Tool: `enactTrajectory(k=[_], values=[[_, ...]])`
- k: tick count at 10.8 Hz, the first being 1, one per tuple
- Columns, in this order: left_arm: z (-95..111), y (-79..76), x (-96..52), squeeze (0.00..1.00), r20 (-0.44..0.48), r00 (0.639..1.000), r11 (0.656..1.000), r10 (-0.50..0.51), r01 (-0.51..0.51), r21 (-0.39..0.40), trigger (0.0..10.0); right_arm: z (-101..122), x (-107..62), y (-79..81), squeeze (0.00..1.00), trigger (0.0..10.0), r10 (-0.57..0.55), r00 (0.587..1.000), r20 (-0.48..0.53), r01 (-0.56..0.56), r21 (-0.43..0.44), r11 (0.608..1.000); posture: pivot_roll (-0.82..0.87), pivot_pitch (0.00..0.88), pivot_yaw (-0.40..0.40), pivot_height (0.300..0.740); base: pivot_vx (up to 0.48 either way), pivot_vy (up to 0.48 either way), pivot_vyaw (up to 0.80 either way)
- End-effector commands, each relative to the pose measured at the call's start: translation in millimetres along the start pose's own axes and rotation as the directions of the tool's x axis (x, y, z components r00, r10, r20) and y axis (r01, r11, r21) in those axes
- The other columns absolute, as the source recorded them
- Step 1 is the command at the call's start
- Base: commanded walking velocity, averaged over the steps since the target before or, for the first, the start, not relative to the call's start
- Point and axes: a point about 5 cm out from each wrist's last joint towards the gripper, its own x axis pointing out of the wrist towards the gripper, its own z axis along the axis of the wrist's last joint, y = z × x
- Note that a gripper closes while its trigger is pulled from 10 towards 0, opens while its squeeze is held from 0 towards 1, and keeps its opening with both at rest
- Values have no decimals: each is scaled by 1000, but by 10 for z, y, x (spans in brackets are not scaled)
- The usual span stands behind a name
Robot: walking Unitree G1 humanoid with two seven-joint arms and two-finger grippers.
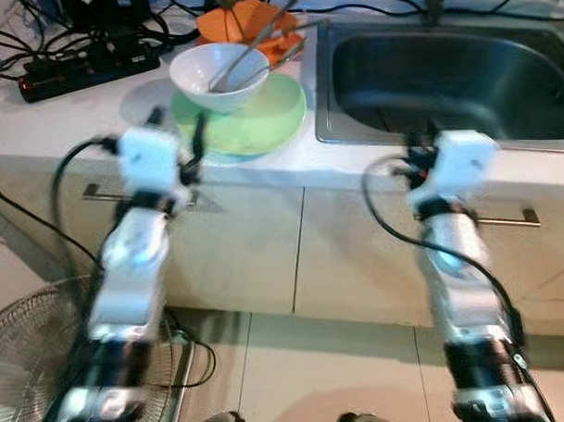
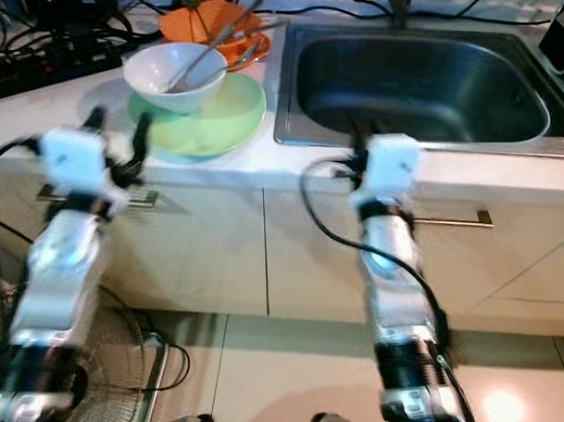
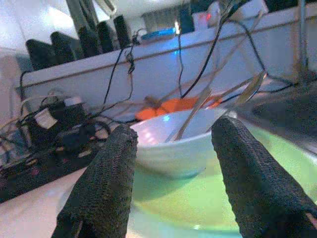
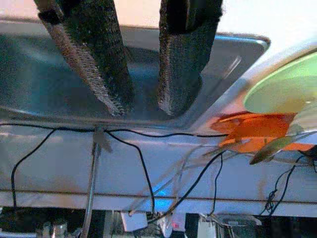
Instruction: Kitchen organization
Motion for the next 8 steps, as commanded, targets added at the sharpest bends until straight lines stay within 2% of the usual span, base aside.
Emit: enactTrajectory(k=[1, 3, 5, 6, 8], values=[[-27, -66, 32, 0, -21, 999, 1000, -31, 30, -8, 10000, -33, 25, 22, 0, 10000, -3, 1000, -24, 3, 16, 1000, 52, 86, 13, 740, 0, 0, 0], [-65, -384, 243, 0, -53, 989, 990, -135, 132, -50, 10000, -26, 210, 201, 0, 10000, 21, 999, -30, -19, 45, 999, 47, 75, 22, 740, 0, 0, 0], [-104, -527, 282, 0, -68, 987, 987, -148, 143, -76, 10000, -37, 250, 247, 0, 10000, 22, 999, -39, -20, 51, 998, 33, 65, 28, 740, 0, 0, 0], [-78, -561, 280, 0, -41, 988, 987, -152, 149, -64, 10000, -42, 251, 248, 0, 10000, 18, 999, -38, -16, 52, 999, 29, 63, 31, 740, 0, 0, 0], [-35, -526, 298, 0, 0, 991, 990, -134, 134, -34, 10000, -49, 243, 231, 0, 10000, 3, 1000, -26, -2, 56, 998, 27, 52, 33, 740, 0, 0, 0]])
